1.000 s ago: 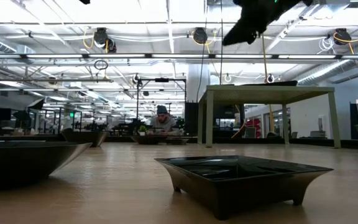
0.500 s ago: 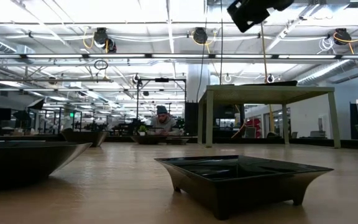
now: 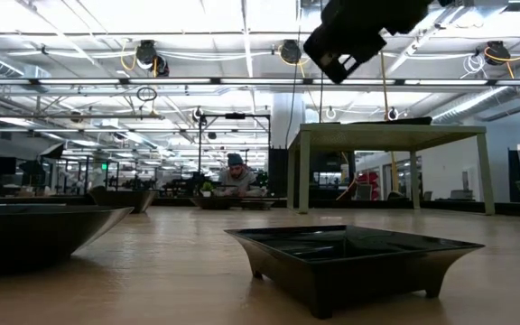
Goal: Pick & Place Mini shaped plates
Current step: Stack the square plate on top of the square plate on the shelf
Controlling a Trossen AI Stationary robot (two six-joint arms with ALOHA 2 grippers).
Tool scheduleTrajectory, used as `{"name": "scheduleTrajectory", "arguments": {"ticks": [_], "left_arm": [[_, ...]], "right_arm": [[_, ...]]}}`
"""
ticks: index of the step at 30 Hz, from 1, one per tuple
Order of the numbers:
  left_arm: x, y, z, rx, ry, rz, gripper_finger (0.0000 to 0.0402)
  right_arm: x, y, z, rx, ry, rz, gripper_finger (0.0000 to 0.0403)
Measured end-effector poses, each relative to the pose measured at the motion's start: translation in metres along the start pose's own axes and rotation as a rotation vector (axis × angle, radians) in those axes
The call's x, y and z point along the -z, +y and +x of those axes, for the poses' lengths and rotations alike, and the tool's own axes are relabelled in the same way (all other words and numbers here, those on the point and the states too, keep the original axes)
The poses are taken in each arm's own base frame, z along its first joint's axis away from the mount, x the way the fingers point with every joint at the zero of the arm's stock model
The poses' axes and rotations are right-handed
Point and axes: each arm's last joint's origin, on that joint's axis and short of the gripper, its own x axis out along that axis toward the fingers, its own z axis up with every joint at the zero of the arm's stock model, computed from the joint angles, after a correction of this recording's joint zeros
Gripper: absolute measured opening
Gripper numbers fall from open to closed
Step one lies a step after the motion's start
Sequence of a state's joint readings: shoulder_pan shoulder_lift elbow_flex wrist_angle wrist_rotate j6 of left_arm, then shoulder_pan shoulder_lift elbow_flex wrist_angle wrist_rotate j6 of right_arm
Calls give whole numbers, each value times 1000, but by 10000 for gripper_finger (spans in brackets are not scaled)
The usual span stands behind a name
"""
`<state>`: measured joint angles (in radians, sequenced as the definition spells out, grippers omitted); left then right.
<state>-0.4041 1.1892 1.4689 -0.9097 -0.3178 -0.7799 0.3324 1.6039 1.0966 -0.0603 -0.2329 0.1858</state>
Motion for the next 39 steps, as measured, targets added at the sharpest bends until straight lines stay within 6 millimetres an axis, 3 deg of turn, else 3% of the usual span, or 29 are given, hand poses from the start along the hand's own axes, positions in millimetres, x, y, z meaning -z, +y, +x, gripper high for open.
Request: {"name": "scheduleTrajectory", "arguments": {"ticks": [7,18,28,39], "left_arm": [[3,7,-42,86,-44,-4,198],[6,5,-48,93,-65,16,198],[5,6,-48,70,-89,13,198],[5,6,-48,63,-95,13,198]], "right_arm": [[23,24,40,-70,71,-43,89],[43,21,85,30,14,-74,89],[57,7,108,63,8,-102,89],[67,4,108,76,102,-167,89]]}}
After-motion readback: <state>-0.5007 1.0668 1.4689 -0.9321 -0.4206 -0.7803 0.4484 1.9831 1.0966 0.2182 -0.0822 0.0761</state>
